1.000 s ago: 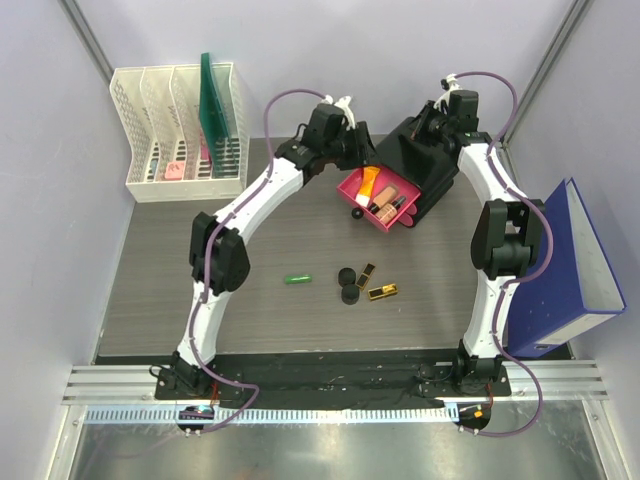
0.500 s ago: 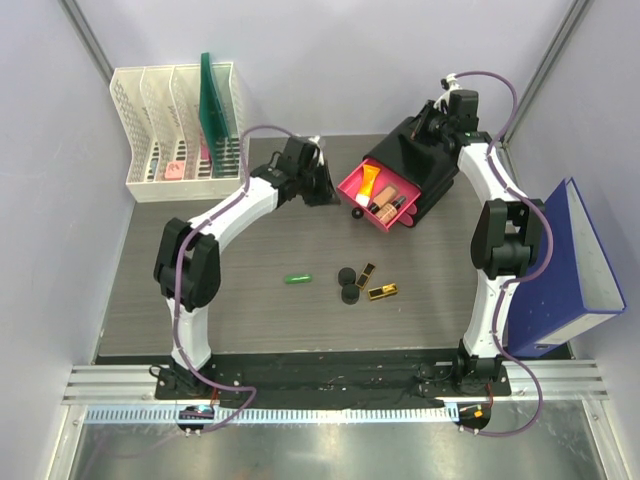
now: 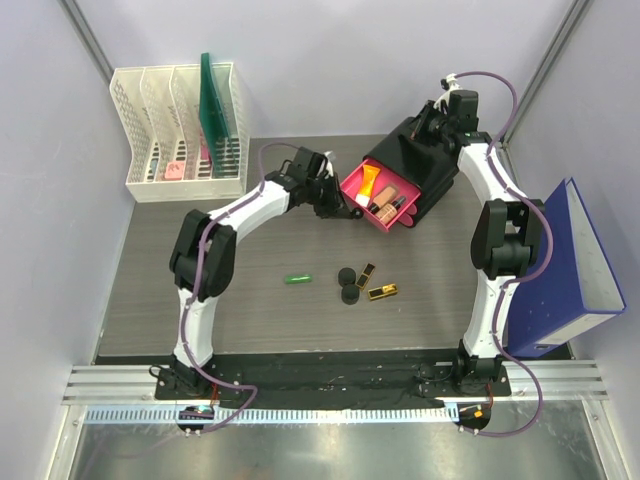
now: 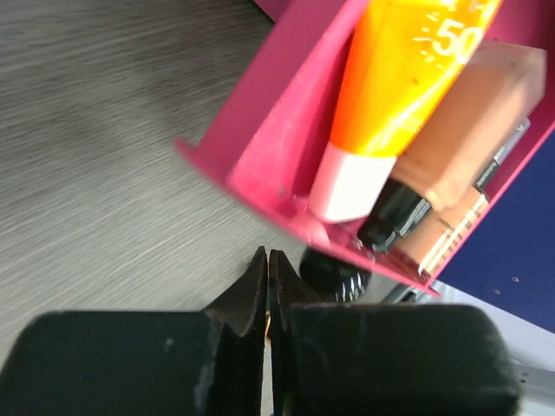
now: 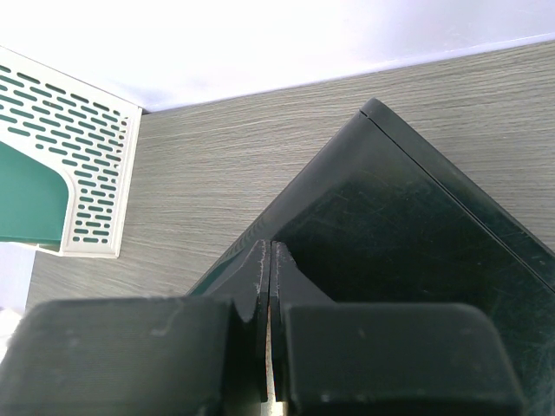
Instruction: Organize the makeup
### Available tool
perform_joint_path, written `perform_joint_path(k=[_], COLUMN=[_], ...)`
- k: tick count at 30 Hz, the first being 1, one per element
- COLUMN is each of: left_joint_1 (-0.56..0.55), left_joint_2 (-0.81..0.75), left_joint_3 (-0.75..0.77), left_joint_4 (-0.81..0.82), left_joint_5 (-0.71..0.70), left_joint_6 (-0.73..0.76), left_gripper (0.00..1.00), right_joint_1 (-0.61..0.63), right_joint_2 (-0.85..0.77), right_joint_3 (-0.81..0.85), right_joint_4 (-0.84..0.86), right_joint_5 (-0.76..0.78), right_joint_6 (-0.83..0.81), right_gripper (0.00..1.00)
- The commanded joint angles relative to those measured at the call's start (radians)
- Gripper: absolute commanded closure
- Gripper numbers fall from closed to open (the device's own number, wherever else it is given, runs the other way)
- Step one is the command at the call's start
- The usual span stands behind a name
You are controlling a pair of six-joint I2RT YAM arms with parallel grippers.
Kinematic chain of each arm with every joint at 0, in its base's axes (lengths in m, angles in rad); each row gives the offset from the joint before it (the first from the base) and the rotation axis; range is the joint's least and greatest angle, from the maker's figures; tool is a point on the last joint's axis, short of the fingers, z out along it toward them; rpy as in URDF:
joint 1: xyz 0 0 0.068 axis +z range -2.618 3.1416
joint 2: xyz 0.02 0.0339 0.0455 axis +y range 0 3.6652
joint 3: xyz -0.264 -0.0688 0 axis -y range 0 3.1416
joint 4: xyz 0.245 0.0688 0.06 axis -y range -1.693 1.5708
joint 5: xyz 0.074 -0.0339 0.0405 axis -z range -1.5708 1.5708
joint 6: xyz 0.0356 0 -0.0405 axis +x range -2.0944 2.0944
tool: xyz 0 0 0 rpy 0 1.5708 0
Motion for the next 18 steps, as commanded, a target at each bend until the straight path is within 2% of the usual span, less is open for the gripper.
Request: perform_joint_path(k=[1,13,18], left_joint_1=[-0.014,-0.025,-0.027], left_joint_2=[0.068,0.043,0.082], left_joint_3=[0.066,0.075,0.141], left_joint_4=[0.066,0.241,0.264], left_joint_5=[0.121,0.167,0.179], left_joint_6=[-0.054,-0.148,-0.184], left_gripper=[1.0,1.0,1.0], right_joint_1=[-0.002,-0.005,-0.006], right_joint_2=[0.127,0.128,0.131], right_joint_3=[-0.096,-0.099,-0.099], right_joint_4=[-0.356,-0.356,-0.356], right_joint_5=[0.076,0.076,0.074], right_joint_6=[-0.055,-0.057,-0.054], right_gripper=[0.99,0.99,0.99])
